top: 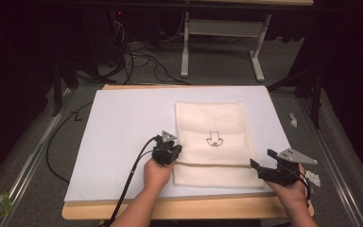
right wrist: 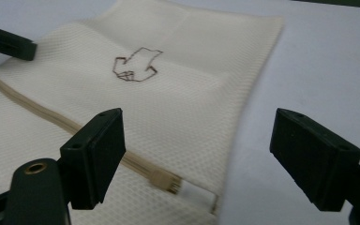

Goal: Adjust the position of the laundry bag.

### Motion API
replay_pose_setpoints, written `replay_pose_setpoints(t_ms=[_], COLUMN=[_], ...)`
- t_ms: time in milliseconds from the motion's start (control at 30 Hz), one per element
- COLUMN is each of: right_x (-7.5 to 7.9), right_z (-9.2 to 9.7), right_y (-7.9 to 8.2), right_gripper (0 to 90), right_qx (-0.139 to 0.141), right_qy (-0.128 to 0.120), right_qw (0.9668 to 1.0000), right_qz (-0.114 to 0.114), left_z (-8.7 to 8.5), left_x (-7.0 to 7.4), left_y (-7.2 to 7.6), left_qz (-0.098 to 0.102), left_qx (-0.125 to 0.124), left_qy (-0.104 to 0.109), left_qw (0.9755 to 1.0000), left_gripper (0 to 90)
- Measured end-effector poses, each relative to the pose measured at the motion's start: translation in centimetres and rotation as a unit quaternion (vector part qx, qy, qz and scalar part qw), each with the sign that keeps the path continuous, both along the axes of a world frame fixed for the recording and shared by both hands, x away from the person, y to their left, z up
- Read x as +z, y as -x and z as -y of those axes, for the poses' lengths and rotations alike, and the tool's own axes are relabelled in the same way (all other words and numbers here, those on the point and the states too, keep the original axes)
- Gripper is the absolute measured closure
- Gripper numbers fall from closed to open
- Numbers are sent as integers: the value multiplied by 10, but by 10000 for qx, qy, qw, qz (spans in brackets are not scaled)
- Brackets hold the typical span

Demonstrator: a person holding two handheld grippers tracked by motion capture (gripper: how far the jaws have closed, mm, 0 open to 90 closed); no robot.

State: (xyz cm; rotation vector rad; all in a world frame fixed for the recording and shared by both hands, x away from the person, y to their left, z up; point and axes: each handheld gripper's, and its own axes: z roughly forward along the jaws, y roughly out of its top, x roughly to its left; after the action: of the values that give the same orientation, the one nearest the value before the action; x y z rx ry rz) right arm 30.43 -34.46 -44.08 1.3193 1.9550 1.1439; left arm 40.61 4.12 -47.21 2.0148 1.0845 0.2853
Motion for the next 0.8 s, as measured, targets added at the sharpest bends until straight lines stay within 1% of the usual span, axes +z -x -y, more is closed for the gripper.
replay_pose_setpoints(t_ms=[67,100,167,233,267,300,367,400,433,467,500,533,567,600,633,667,700,733,767,800], right_x=[1,1,0,-1,-2,-2,-3,-3,-3,-4,-5,-5,-6,-6,-7,-9,-10,-10,-13,-14], right_z=[-1,-2,-2,-4,-4,-5,-6,-6,-6,-8,-8,-8,-10,-10,-11,-14,-15,-15,-21,-24], right_y=[2,2,2,1,0,0,0,0,0,0,0,0,-1,-1,-1,-1,-1,-1,-2,-2], right_gripper=[190,190,190,190,192,199,220,231,231,256,270,270,300,300,321,370,401,401,499,525], right_qx=[9,13,31,35,34,54,106,120,120,174,191,191,236,236,263,372,416,416,529,540], right_qy=[2,2,1,1,14,25,17,-3,-3,-72,-74,-74,-164,-164,-178,-178,-157,-157,-73,-68], right_qw=[10000,10000,10000,10000,10000,10000,9999,9999,9999,9997,9997,9997,9994,9994,9992,9986,9984,9984,9976,9972], right_qz=[9,5,-10,-51,-64,-80,-86,-96,-96,-143,-139,-139,-205,-205,-241,-322,-337,-337,-436,-509], left_z=[-18,-33,-49,-63,-63,-74,-82,-85,-85,-87,-87,-85,-83,-83,-82,-81,-81,-80,-77,-77], left_x=[1,2,2,3,3,1,-6,-10,-10,-10,-10,-7,-1,-1,1,2,3,5,7,8], left_y=[9,15,21,26,26,30,35,38,38,40,40,41,42,42,43,44,44,45,47,47], left_qz=[9,-18,-48,-50,-50,-51,-2,36,36,79,79,174,353,353,423,461,488,542,664,697], left_qx=[33,82,158,199,199,204,170,134,134,148,148,160,204,204,242,268,235,197,190,188], left_qy=[-81,-112,-118,-122,-122,-62,69,144,144,195,195,200,232,232,221,212,184,110,-4,-5], left_qw=[10000,9999,9998,9997,9997,9998,9998,9998,9998,9997,9997,9995,9989,9989,9986,9984,9984,9983,9976,9974], left_gripper=[886,886,886,884,883,880,866,847,812,760,707,707,590,551,551,486,470,470,423,412])
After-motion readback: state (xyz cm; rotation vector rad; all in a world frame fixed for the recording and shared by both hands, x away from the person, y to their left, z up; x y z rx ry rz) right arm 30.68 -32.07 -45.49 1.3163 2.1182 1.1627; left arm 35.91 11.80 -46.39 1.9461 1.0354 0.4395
